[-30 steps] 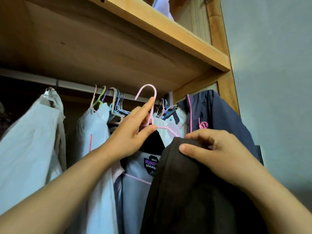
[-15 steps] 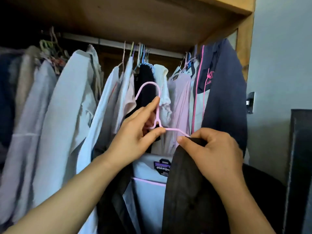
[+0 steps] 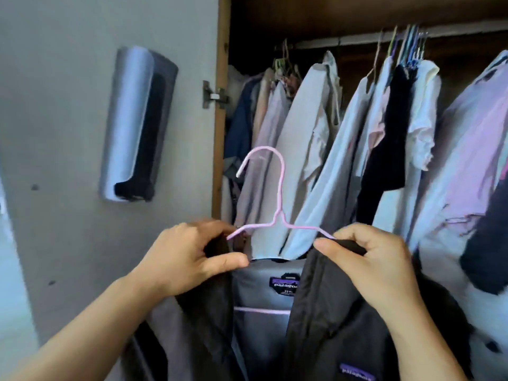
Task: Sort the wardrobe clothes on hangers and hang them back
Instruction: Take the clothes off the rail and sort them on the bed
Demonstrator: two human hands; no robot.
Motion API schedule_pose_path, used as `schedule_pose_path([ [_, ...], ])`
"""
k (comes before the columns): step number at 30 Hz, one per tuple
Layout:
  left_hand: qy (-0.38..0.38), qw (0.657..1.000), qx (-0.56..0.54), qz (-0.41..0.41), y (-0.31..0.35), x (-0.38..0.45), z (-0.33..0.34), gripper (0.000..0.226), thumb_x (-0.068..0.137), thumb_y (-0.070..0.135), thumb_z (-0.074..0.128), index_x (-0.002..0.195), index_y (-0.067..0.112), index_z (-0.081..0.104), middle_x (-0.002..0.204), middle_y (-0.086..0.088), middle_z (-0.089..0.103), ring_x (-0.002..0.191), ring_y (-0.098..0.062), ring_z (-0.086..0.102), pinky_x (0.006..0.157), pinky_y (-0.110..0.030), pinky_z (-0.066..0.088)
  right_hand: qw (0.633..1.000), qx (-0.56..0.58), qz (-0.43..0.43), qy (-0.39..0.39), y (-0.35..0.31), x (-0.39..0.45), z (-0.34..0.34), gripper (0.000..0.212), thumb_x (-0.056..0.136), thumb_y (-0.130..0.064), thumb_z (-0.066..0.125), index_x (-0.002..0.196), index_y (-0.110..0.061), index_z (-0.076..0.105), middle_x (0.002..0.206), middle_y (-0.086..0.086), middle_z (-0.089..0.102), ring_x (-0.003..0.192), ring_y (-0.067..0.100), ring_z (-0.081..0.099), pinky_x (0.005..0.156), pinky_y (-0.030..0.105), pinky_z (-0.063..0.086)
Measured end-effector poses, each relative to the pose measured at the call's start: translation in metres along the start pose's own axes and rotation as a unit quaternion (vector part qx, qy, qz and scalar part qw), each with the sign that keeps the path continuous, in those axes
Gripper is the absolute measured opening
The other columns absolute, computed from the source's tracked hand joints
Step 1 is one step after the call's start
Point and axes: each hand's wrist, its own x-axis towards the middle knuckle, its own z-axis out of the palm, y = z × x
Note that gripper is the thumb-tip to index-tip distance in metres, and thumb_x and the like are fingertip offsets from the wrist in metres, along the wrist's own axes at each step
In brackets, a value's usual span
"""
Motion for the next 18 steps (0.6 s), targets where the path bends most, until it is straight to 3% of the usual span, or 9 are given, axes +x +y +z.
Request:
schedule_pose_path([
  [4,-0.043,0.988,0.123,-0.087,-0.022,-0.062,-0.044,0.100,0.041,0.102,0.022,0.110,0.038,0.056,0.102,0.013,0.066,0.097,-0.016,0.062,0.076,-0.033,0.048,0.993,0.096,0.005,-0.066,-0.014,-0.015,0.047,0.017,0.066,-0.026,0.080,0.060,-0.018,0.067,0.056,-0.005,0.062,0.053,0.002,0.050,0.053,0.018,0.038],
  [10,-0.055,0.949,0.245,-0.192,-0.035,-0.148,-0.093,0.080,0.050,0.089,0.019,0.089,0.026,0.049,0.076,0.004,0.060,0.081,-0.021,0.059,0.062,-0.031,0.042,0.955,0.217,-0.008,-0.200,-0.058,-0.048,0.118,0.015,0.068,-0.016,0.080,0.062,-0.013,0.067,0.051,-0.008,0.058,0.051,0.001,0.048,0.052,0.010,0.037],
  [14,0.028,0.942,0.214,-0.257,-0.041,-0.211,-0.118,0.066,0.064,0.081,0.029,0.087,0.025,0.052,0.069,0.009,0.055,0.070,-0.018,0.058,0.057,-0.031,0.041,0.930,0.242,-0.040,-0.275,-0.091,-0.074,0.170,0.017,0.067,-0.020,0.081,0.059,-0.018,0.066,0.054,-0.003,0.061,0.050,0.003,0.050,0.050,0.013,0.038],
  [18,0.162,0.904,0.220,-0.330,-0.050,-0.271,-0.144,0.044,0.076,0.067,0.037,0.081,0.028,0.057,0.059,0.016,0.051,0.058,-0.007,0.051,0.053,-0.024,0.039,0.884,0.275,-0.067,-0.372,-0.135,-0.104,0.223,0.014,0.067,-0.022,0.081,0.063,-0.020,0.067,0.061,-0.003,0.065,0.053,0.000,0.053,0.053,0.011,0.039],
])
